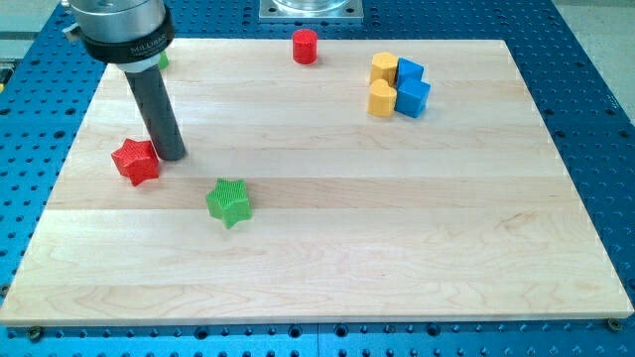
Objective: Move the red star to the center left of the board
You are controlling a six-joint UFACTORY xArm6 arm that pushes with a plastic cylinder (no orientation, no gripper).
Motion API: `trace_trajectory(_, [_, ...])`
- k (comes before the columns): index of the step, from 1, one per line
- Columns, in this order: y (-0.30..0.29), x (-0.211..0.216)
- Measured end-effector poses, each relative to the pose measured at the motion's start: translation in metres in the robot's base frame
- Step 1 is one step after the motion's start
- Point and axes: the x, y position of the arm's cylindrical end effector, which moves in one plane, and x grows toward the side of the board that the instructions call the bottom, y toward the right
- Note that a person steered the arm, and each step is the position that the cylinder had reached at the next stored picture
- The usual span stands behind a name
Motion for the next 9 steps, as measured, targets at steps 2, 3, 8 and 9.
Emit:
trace_trajectory(2, [-0.002, -0.001])
trace_trajectory(3, [-0.012, -0.001])
trace_trajectory(8, [0.136, -0.004])
trace_trajectory(9, [0.148, 0.004])
